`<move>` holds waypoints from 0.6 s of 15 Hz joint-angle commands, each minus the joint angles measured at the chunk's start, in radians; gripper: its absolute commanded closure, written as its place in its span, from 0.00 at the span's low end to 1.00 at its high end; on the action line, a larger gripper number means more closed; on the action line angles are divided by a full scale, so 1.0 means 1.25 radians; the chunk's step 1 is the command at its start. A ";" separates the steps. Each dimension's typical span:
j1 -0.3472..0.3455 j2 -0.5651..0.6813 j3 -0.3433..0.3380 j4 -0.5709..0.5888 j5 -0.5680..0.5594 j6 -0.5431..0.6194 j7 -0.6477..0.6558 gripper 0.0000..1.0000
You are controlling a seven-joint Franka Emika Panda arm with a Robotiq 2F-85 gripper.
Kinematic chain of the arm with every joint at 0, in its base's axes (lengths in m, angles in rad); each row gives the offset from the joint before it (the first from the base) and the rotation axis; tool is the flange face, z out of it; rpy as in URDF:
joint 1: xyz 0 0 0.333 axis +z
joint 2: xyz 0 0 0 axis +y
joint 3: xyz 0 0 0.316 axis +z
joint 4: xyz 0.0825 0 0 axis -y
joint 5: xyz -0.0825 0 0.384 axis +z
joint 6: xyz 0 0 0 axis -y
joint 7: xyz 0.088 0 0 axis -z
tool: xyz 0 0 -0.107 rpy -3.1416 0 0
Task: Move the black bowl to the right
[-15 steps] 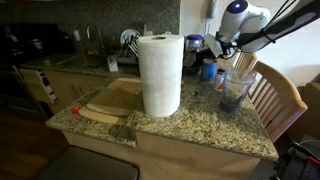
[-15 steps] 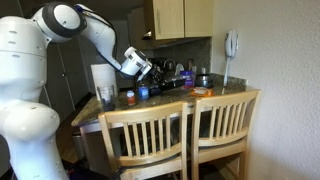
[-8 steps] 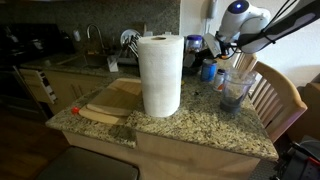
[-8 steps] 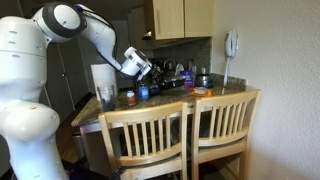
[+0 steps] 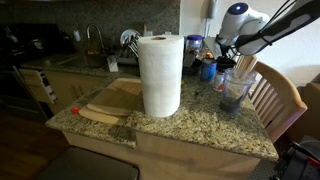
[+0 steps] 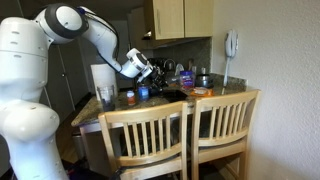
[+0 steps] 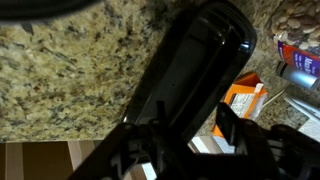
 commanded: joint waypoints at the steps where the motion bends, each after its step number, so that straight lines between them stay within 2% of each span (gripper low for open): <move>1: 0.003 -0.021 -0.006 -0.010 0.013 0.007 -0.043 0.12; 3: 0.019 -0.071 -0.014 -0.010 -0.038 -0.009 -0.043 0.01; 5: 0.012 -0.143 0.011 -0.019 -0.025 -0.023 -0.152 0.00; 7: 0.012 -0.209 0.055 -0.050 0.047 -0.049 -0.291 0.00; 9: 0.028 -0.275 0.088 -0.059 0.168 -0.078 -0.423 0.00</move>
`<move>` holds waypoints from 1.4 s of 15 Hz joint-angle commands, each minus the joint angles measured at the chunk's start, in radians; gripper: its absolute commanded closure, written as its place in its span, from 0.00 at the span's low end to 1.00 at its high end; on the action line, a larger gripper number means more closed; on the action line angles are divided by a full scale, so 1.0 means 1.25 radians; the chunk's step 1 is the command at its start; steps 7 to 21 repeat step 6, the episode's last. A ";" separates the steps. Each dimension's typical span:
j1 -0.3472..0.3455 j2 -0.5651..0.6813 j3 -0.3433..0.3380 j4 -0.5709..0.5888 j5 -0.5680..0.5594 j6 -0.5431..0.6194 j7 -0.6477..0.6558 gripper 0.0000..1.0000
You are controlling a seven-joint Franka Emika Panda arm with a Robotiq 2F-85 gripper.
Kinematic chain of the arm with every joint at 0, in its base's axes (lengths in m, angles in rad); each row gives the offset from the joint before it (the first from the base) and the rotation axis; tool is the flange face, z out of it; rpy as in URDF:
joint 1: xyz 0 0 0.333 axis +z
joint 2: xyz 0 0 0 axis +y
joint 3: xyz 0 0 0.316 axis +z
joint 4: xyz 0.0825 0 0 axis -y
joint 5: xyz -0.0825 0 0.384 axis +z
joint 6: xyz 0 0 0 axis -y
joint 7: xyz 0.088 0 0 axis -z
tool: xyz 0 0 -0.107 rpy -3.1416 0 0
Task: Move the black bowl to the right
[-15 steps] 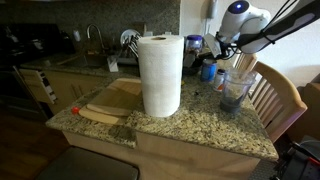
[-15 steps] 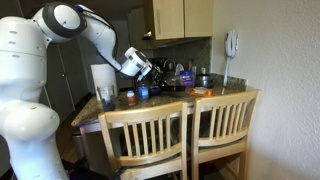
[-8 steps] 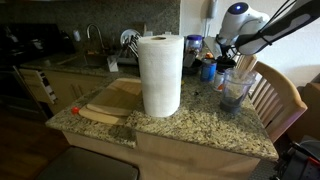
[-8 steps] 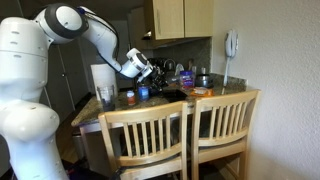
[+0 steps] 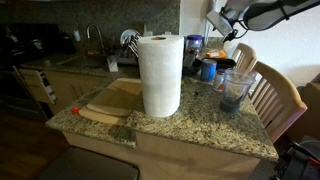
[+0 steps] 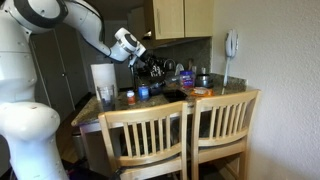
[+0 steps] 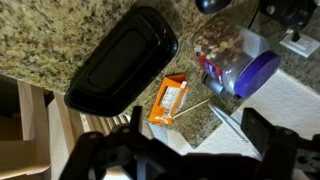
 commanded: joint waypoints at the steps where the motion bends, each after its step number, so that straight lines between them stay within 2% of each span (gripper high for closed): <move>1: 0.024 -0.131 0.061 -0.048 0.186 -0.064 -0.220 0.00; 3: 0.050 -0.174 0.091 -0.007 0.327 -0.132 -0.350 0.00; 4: 0.101 -0.192 0.063 0.020 0.391 -0.178 -0.414 0.00; 5: 0.032 -0.154 0.104 0.002 0.316 -0.115 -0.324 0.00; 6: 0.048 -0.179 0.109 0.013 0.360 -0.147 -0.368 0.00; 21: 0.048 -0.179 0.109 0.013 0.360 -0.147 -0.368 0.00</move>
